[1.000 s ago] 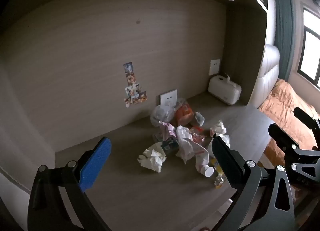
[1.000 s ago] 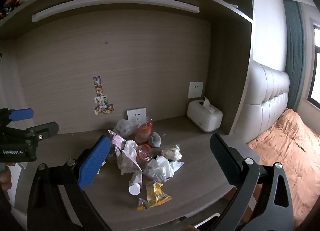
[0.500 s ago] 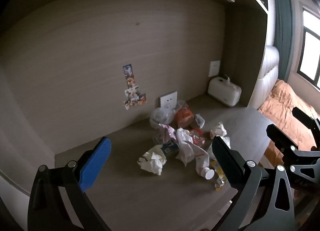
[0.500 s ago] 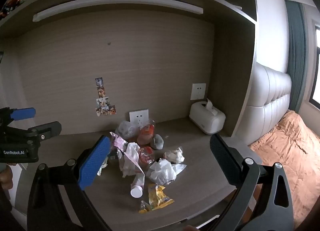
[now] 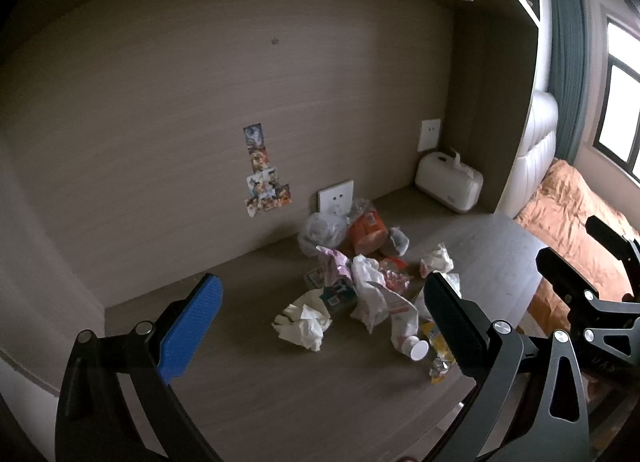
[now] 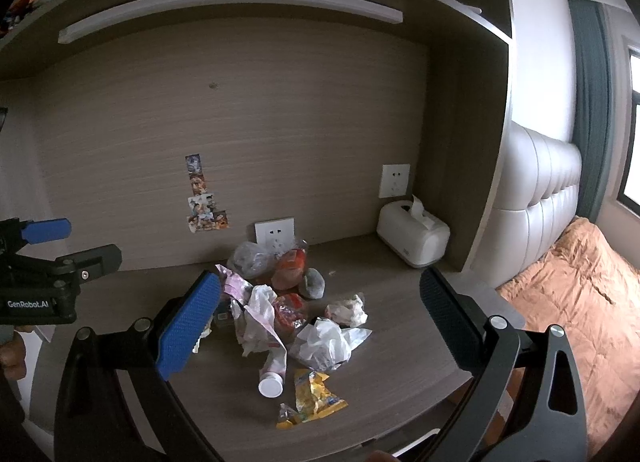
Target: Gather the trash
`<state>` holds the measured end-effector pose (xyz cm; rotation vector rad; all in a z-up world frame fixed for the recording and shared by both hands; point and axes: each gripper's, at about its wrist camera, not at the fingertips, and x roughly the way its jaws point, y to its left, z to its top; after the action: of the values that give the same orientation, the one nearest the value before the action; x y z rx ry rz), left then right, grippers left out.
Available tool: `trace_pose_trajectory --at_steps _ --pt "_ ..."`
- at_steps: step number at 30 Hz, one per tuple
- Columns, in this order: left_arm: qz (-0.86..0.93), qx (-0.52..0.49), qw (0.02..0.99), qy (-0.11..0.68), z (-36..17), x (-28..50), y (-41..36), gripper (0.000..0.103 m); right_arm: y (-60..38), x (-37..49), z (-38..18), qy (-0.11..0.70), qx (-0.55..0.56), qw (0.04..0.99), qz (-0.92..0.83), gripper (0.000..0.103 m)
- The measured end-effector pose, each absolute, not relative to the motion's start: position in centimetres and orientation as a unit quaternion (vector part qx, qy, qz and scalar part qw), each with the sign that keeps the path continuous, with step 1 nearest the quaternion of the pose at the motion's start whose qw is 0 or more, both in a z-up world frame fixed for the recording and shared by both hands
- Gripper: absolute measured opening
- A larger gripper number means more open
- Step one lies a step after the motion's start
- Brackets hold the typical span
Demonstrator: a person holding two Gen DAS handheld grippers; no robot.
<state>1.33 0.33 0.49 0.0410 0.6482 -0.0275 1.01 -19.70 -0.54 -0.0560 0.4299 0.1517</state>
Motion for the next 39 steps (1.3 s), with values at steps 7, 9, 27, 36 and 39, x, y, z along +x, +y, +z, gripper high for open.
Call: trace_pose_trajectory --at_steps 7,9,27,36,39 --pt "-0.017 0.022 0.947 0.32 0.1 1.8 0.1 0.099 -19.7 1.3 -0.6 0.214 -0.027 0.974 0.074 0.1" --pt "-0.018 0.022 0.947 0.321 0.1 1.8 0.1 0.099 -19.8 1.3 -0.7 0.213 -0.028 0.974 0.072 0.1" --pt "-0.017 0.028 0.946 0.323 -0.7 2.3 -0.4 0.099 -19.9 2.1 -1.5 0.221 -0.022 0.972 0.074 0.1" --pt "-0.018 0.028 0.944 0.328 -1.5 2.5 -0.3 0.099 -19.6 2.5 -1.6 0.227 -0.022 0.971 0.075 0.1" --pt "-0.018 0.028 0.944 0.327 -1.6 2.6 -0.3 0.099 -19.6 2.7 -1.6 0.229 -0.021 0.97 0.074 0.1"
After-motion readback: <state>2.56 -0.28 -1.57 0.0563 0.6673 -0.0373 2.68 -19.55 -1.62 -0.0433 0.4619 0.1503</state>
